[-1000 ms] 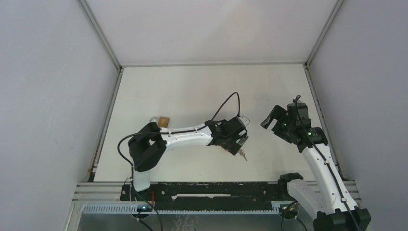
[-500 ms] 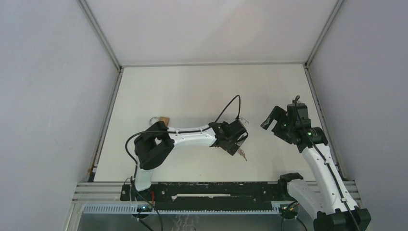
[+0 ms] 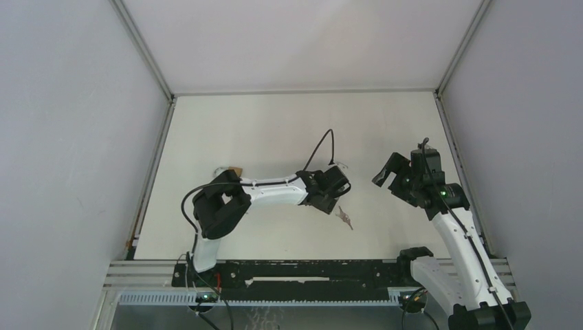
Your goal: Unlock with the key
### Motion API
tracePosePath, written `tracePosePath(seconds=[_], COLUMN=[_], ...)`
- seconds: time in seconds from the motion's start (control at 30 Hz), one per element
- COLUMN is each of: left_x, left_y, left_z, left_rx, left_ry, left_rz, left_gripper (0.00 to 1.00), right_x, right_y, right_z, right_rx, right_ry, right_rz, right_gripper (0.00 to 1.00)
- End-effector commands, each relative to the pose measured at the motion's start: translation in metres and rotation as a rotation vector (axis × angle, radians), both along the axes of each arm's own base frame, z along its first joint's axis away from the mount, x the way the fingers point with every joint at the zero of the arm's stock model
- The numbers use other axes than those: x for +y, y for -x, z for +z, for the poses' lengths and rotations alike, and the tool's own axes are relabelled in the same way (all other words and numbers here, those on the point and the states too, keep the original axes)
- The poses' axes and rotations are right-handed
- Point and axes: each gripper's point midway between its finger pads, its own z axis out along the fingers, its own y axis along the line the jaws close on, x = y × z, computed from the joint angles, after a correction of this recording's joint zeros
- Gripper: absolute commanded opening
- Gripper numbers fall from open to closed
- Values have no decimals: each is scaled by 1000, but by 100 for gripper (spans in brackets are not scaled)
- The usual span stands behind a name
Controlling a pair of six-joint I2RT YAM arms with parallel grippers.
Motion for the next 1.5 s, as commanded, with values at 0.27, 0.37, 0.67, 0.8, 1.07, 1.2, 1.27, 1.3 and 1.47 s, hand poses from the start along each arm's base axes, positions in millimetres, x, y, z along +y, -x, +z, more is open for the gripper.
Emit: tracePosePath(seconds=[0.27, 0.37, 0.67, 0.8, 1.07, 1.2, 1.27, 1.3, 1.47], left_x=[58, 61, 59, 61, 67, 73, 78, 81, 104], left_y=[-44, -50, -52, -50, -48, -48, -48, -47, -45], left_z=[8, 5, 17, 25, 52, 69, 77, 81, 104], left_rx=[6, 24, 9, -6, -61, -91, -107, -117, -179], left_ry=[-75, -55, 65, 101, 198, 233, 247, 253, 285], left_rz=[477, 517, 518, 505, 485, 482, 488, 490, 503], left_gripper=[44, 44, 58, 67, 82, 89, 91, 92, 93], right_x=[5, 11, 54, 69, 84, 91, 96, 98, 112], right_y=[-2, 0, 7, 16, 32, 37, 40, 41, 48], right_z=[0, -7, -25, -38, -60, -67, -72, -74, -86], right_rx=[48, 75, 93, 122, 186, 206, 219, 224, 253], right_ry=[-10, 13, 148, 221, 334, 356, 360, 355, 291], right_rz=[-7, 33, 289, 380, 492, 535, 557, 568, 610], right_gripper=[98, 98, 94, 91, 88, 86, 85, 84, 81])
